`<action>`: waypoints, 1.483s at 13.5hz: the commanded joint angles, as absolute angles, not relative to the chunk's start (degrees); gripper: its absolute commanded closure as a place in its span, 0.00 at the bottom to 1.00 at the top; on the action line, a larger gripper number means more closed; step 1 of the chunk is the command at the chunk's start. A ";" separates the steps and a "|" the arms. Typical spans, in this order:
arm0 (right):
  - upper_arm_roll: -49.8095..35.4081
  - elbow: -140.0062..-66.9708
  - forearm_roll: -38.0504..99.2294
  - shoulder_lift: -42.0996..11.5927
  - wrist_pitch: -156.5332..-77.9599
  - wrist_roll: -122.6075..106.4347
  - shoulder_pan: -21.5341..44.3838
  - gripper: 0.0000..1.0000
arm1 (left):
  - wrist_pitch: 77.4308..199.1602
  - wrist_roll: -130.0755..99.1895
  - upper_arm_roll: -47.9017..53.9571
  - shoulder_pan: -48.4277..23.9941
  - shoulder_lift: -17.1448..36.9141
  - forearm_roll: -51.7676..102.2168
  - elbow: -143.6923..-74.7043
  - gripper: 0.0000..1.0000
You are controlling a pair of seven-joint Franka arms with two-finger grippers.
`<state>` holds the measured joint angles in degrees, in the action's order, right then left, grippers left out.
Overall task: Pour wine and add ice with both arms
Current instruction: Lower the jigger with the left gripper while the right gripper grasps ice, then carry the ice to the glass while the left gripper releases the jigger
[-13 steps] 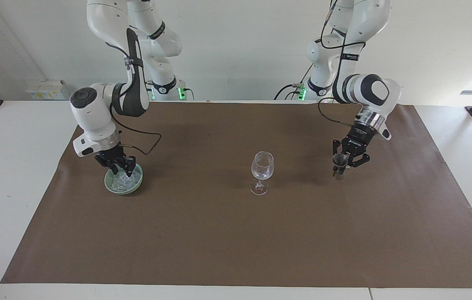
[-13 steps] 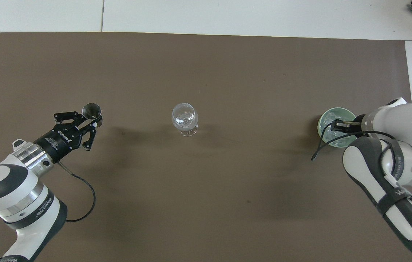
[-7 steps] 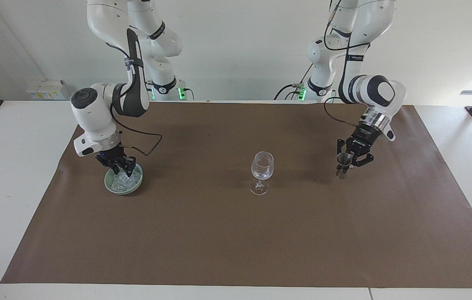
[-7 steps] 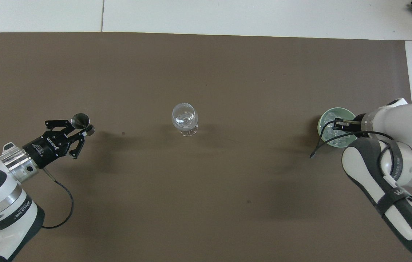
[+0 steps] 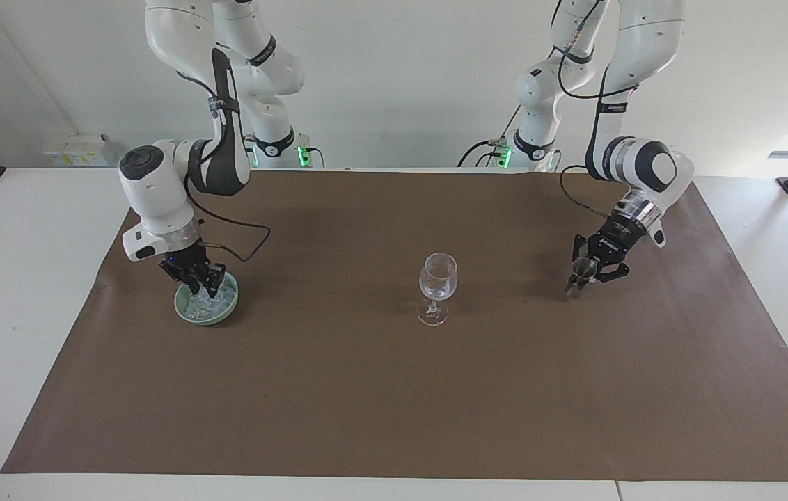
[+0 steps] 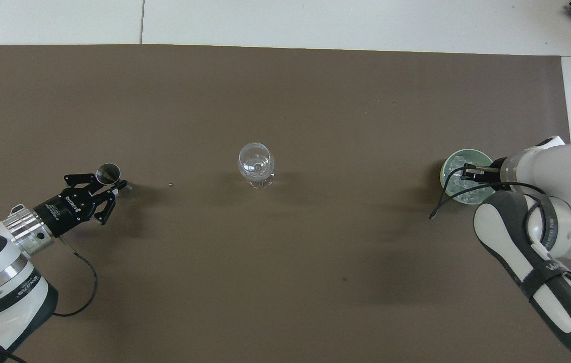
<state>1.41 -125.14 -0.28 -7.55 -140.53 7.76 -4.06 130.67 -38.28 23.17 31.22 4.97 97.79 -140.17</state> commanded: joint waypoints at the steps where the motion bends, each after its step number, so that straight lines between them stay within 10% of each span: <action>1: 1.23 -126.21 0.53 -7.73 -142.21 8.79 -4.04 0.58 | 129.11 -37.97 23.38 32.61 7.98 96.68 -137.82 1.00; 3: 1.23 -126.21 0.53 -7.73 -142.38 8.79 -4.04 0.68 | 129.11 -37.79 23.38 33.22 10.01 96.68 -136.32 1.00; 5: 1.23 -126.04 0.53 -7.73 -142.30 8.70 -4.13 1.00 | 128.85 -37.44 23.29 33.31 11.51 96.68 -135.36 1.00; 20: -3.24 -117.79 1.41 5.45 -135.53 18.54 11.07 1.00 | 128.76 -37.01 22.68 33.93 13.36 96.59 -133.86 1.00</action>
